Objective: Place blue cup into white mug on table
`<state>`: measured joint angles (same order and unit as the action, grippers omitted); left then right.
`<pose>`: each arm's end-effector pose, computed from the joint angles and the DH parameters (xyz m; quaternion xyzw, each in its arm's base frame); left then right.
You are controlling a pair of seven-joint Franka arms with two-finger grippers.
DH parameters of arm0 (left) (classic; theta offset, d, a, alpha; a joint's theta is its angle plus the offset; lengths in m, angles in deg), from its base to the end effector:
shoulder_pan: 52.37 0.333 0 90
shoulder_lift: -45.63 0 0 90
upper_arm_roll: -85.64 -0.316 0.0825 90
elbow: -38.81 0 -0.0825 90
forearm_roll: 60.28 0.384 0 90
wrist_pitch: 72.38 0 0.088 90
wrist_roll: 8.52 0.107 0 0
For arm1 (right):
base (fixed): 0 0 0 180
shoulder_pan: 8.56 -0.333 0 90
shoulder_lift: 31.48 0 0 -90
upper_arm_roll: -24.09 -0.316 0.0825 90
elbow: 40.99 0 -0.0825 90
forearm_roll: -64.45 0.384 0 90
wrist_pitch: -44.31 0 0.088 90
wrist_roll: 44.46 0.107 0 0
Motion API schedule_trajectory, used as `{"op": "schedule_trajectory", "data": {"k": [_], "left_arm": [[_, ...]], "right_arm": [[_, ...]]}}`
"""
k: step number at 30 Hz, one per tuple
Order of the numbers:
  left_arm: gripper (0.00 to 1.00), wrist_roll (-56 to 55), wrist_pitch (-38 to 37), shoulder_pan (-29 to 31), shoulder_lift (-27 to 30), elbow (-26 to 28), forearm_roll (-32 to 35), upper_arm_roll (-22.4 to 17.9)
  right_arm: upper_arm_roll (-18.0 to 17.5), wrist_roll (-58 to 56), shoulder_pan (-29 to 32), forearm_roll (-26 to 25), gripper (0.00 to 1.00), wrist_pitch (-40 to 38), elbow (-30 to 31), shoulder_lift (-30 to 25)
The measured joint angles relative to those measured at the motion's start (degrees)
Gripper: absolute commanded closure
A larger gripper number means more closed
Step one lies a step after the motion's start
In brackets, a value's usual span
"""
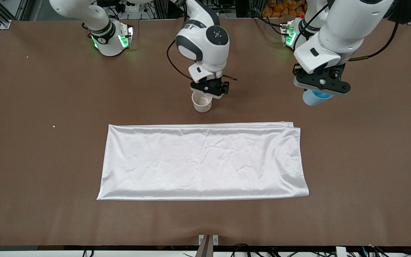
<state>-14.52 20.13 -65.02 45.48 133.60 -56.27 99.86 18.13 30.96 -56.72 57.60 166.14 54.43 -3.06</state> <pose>0.4997 -0.2449 0.5876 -0.9822 0.1832 0.0105 0.0392 0.4044 0.5370 0.3179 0.9869 -0.1586 0.0163 0.0251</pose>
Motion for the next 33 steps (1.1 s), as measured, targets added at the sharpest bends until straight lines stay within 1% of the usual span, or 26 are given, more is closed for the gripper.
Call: {"op": "schedule_trajectory", "data": {"k": [4,9,13,17,22,26,30,33], "left_arm": [[1.00,-0.3,0.0,0.0,0.0,0.2,0.0,1.5],[1.00,-2.5,0.0,-0.1,-0.1,0.5,-0.1,4.1],[1.00,-6.1,0.3,-0.3,-0.5,0.6,-0.1,7.4],[1.00,-9.3,2.5,-0.6,-1.7,0.7,-0.1,11.2],[1.00,-14.5,6.7,-0.9,-4.4,1.0,-0.1,15.7],[1.00,-20.4,10.5,-1.4,-7.5,1.2,-0.1,19.1],[1.00,-25.7,13.6,-3.6,-11.2,1.4,1.9,21.1],[1.00,-27.2,15.2,-5.1,-14.5,1.5,3.5,22.2]], "right_arm": [[0.2,-7.0,4.3,0.0,0.00,0.0,-0.6,0.0],[0.5,-18.6,10.8,0.0,0.00,-0.1,-0.6,0.0],[0.5,-28.4,16.3,0.0,0.00,-0.5,-0.5,0.1],[0.6,-35.7,21.0,0.0,0.00,-0.6,-0.4,0.4],[0.6,-44.2,26.0,0.0,0.00,-1.0,0.5,0.6],[0.6,-48.3,28.8,0.0,0.00,-1.1,1.7,0.6],[0.6,-52.3,31.0,0.0,0.00,-0.9,2.8,0.6],[0.6,-55.1,32.5,0.0,0.00,-0.6,3.4,0.6]]}}
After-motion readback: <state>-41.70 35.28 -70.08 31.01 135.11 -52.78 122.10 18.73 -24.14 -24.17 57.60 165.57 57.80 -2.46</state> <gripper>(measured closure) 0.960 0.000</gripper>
